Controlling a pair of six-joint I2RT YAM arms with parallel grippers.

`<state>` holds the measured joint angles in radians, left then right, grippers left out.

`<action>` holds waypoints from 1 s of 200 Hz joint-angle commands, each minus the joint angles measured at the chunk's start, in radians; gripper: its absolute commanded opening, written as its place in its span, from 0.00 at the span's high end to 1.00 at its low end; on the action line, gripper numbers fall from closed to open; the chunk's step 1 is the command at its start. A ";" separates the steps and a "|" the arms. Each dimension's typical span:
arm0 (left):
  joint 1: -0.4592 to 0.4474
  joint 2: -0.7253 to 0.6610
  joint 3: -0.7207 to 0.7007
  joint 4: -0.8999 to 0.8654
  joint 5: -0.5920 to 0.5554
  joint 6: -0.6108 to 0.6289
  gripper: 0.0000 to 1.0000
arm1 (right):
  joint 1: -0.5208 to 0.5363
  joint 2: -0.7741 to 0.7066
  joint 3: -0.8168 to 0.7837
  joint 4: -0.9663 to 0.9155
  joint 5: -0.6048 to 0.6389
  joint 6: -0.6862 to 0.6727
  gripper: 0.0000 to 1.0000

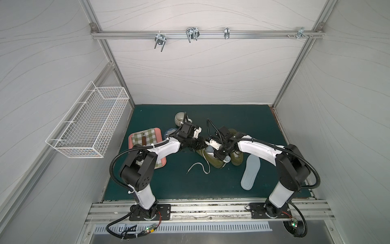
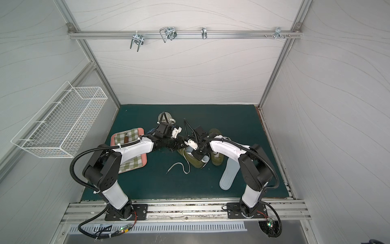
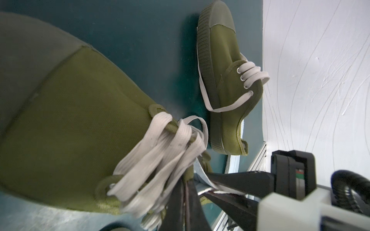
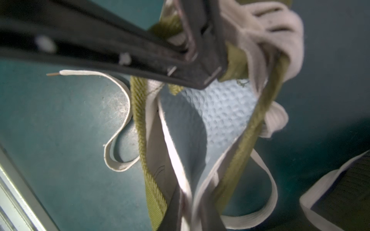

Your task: Insert the insole into the shoe

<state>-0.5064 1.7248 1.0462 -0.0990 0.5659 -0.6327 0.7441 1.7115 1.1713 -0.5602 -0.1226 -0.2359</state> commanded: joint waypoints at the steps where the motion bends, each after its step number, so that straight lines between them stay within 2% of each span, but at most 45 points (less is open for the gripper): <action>1: -0.009 0.015 0.013 0.077 0.088 -0.033 1.00 | 0.000 0.026 0.037 0.136 -0.022 -0.020 0.97; 23: 0.003 0.016 0.001 0.108 0.109 -0.056 1.00 | 0.003 -0.009 -0.003 0.150 -0.025 -0.026 0.96; 50: 0.012 0.025 -0.015 0.143 0.128 -0.076 1.00 | 0.003 -0.042 -0.088 0.291 -0.058 -0.034 0.94; 76: 0.011 0.031 -0.020 0.146 0.141 -0.083 1.00 | 0.012 -0.025 -0.048 0.209 -0.046 -0.017 0.95; 95: 0.012 0.032 -0.030 0.161 0.149 -0.091 1.00 | 0.011 -0.040 -0.114 0.331 -0.050 -0.025 0.93; 104: 0.012 0.035 -0.033 0.168 0.153 -0.096 1.00 | 0.007 -0.010 -0.078 0.330 -0.052 -0.019 0.93; 121: 0.012 0.037 -0.040 0.183 0.157 -0.108 1.00 | 0.009 0.046 0.026 0.195 -0.050 -0.016 0.94; 149: 0.012 0.025 -0.047 0.188 0.152 -0.111 1.00 | -0.010 0.026 -0.068 0.355 -0.087 -0.035 0.91; 163: 0.011 0.025 -0.048 0.182 0.152 -0.111 1.00 | -0.012 0.075 0.047 0.233 -0.102 0.009 0.92; 170: 0.011 0.023 -0.046 0.178 0.153 -0.111 1.00 | -0.003 0.082 0.054 0.192 -0.093 0.006 0.92; 190: 0.012 0.022 -0.046 0.187 0.154 -0.111 1.00 | 0.021 0.056 -0.052 0.336 -0.075 -0.038 0.89; 200: 0.011 0.031 -0.041 0.188 0.154 -0.109 1.00 | 0.020 0.073 0.002 0.276 -0.072 -0.018 0.89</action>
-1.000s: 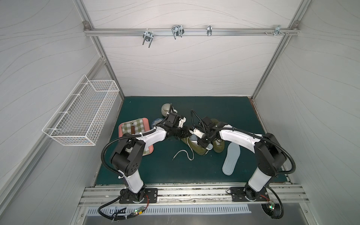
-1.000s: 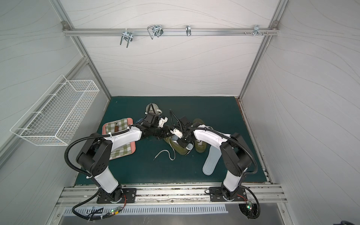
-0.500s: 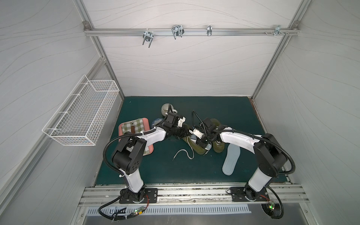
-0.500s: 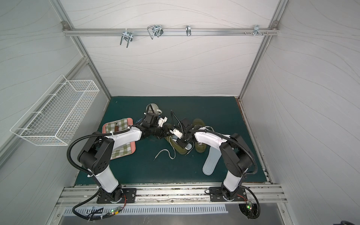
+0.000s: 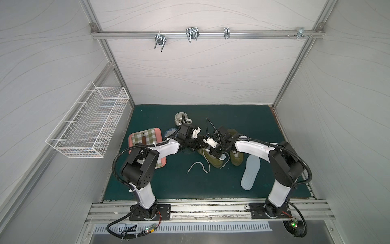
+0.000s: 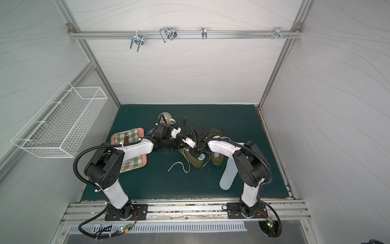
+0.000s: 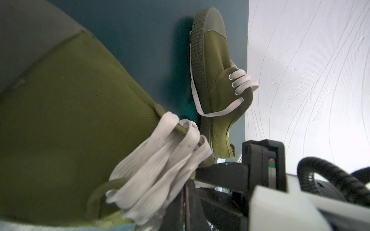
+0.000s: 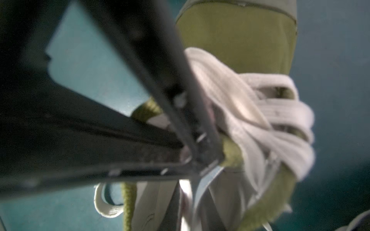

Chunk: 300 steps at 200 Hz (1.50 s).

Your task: Insert the insole into the shoe

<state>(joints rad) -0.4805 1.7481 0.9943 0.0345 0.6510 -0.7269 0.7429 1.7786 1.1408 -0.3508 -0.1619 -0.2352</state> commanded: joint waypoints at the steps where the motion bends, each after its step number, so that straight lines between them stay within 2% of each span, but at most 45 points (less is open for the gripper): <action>1: -0.014 0.010 0.012 0.053 0.068 -0.015 1.00 | 0.021 0.008 0.040 0.053 -0.033 -0.016 0.89; 12: -0.015 0.014 0.019 0.042 0.077 -0.017 1.00 | 0.018 0.008 0.063 -0.011 -0.032 -0.011 0.89; 30: -0.015 0.001 -0.007 0.081 0.069 -0.030 1.00 | 0.015 -0.001 0.014 0.104 -0.043 -0.040 0.87; 46: -0.013 0.004 -0.010 0.072 0.073 -0.029 1.00 | 0.016 0.025 0.073 0.012 -0.042 -0.015 0.89; 63: -0.013 0.002 -0.023 0.098 0.080 -0.040 1.00 | 0.016 0.014 0.022 0.130 -0.064 -0.012 0.88; 77: -0.009 0.011 -0.026 0.108 0.093 -0.051 1.00 | 0.013 0.001 0.019 0.117 -0.062 0.005 0.89; 101: -0.006 0.017 -0.055 0.194 0.122 -0.096 1.00 | -0.006 -0.054 -0.104 0.265 -0.092 0.013 0.87; 135: -0.006 0.044 -0.087 0.326 0.167 -0.178 1.00 | -0.010 -0.076 -0.146 0.312 -0.112 0.031 0.87; 183: -0.003 0.054 -0.108 0.379 0.183 -0.212 1.00 | -0.020 -0.084 -0.177 0.362 -0.104 0.062 0.87; 199: -0.003 0.055 -0.119 0.422 0.178 -0.226 1.00 | -0.021 -0.029 -0.129 0.391 -0.111 0.061 0.87; 219: -0.003 0.062 -0.125 0.433 0.170 -0.239 1.00 | -0.014 0.030 -0.007 0.272 -0.127 0.062 0.88; 228: -0.005 0.060 -0.131 0.449 0.170 -0.251 1.00 | -0.004 0.004 -0.035 0.275 -0.116 0.053 0.88; 247: -0.005 0.059 -0.135 0.455 0.161 -0.249 1.00 | 0.002 -0.005 -0.111 0.398 -0.097 0.038 0.85; 266: -0.005 0.078 -0.131 0.466 0.176 -0.260 1.00 | -0.001 0.037 0.010 0.206 -0.115 0.040 0.87; 275: -0.005 0.075 -0.138 0.478 0.177 -0.265 1.00 | 0.002 0.009 -0.047 0.255 -0.106 0.029 0.86; 286: -0.004 0.072 -0.142 0.477 0.173 -0.261 1.00 | -0.002 -0.008 -0.132 0.405 -0.086 0.044 0.84; 300: -0.005 0.073 -0.134 0.454 0.178 -0.247 1.00 | -0.018 0.022 -0.057 0.301 -0.125 0.062 0.80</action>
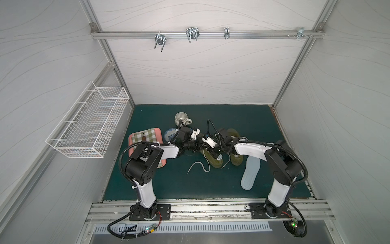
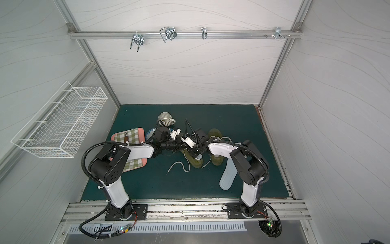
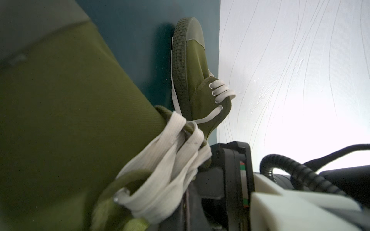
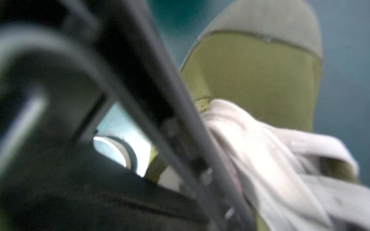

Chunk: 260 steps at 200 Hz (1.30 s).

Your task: Insert the insole into the shoe

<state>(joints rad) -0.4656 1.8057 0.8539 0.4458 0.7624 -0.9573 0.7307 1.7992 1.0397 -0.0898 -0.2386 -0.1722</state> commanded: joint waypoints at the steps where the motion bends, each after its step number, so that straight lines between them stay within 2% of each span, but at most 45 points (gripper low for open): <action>1: -0.019 0.015 0.007 0.042 0.067 -0.016 1.00 | -0.006 0.004 0.049 0.034 -0.050 -0.001 0.79; 39: -0.016 0.010 0.001 0.022 0.043 0.005 1.00 | 0.027 -0.040 0.055 -0.095 -0.023 -0.013 0.46; 87: -0.016 0.003 0.015 -0.010 -0.009 0.016 1.00 | 0.088 -0.104 0.054 -0.268 0.073 -0.014 0.31; 140: -0.016 0.005 0.049 -0.067 -0.023 0.034 1.00 | 0.097 -0.174 0.074 -0.440 0.157 -0.011 0.24; 182: -0.016 0.006 0.051 -0.067 -0.034 0.028 1.00 | 0.096 -0.180 0.072 -0.508 0.192 -0.002 0.25; 213: -0.014 -0.006 0.042 -0.047 -0.046 0.021 1.00 | 0.091 -0.206 0.077 -0.529 0.166 0.053 0.25; 231: -0.009 0.002 0.043 -0.034 -0.048 0.012 1.00 | 0.056 -0.241 0.090 -0.544 0.112 0.102 0.25; 260: 0.003 0.021 0.059 -0.001 -0.049 -0.003 1.00 | 0.000 -0.270 0.127 -0.600 0.106 0.151 0.27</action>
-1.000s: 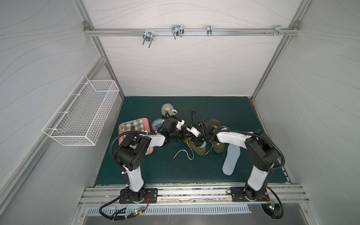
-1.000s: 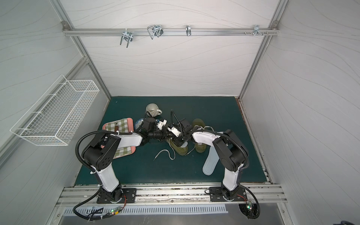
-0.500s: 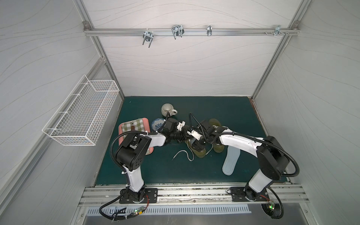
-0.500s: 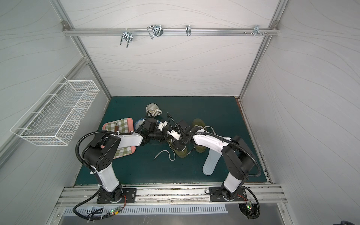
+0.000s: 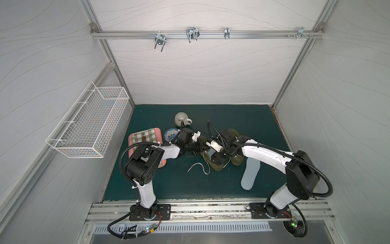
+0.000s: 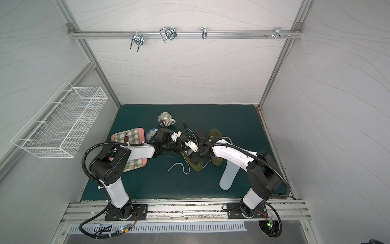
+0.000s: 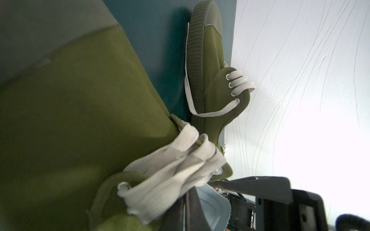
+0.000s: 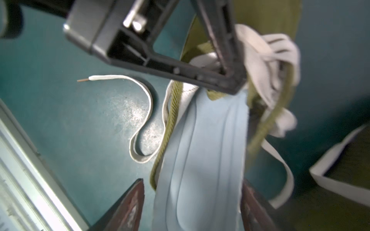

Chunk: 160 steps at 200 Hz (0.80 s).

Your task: Insert the insole into the shoe

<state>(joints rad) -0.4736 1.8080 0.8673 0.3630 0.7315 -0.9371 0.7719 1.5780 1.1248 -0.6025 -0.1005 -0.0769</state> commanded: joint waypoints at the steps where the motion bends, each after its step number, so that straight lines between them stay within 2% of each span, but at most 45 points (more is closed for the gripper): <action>1: 0.011 0.019 0.047 0.081 -0.017 -0.023 1.00 | -0.042 -0.049 0.042 -0.088 -0.032 0.056 0.27; 48: 0.016 0.027 0.087 0.017 -0.006 0.001 1.00 | -0.108 -0.071 0.000 -0.067 -0.132 0.156 0.35; 85: 0.016 0.025 0.085 0.000 -0.009 0.015 1.00 | -0.160 -0.076 -0.023 -0.069 -0.183 0.180 0.50; 125: 0.016 0.025 0.079 0.002 -0.010 0.014 1.00 | -0.178 -0.064 -0.053 -0.053 -0.179 0.186 0.52; 160: 0.017 0.025 0.075 0.004 -0.011 0.015 1.00 | -0.180 -0.057 -0.072 -0.029 -0.215 0.195 0.69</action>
<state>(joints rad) -0.4625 1.8225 0.9169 0.3386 0.7242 -0.9272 0.5968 1.5211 1.0672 -0.6373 -0.2714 0.1081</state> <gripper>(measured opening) 0.052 0.348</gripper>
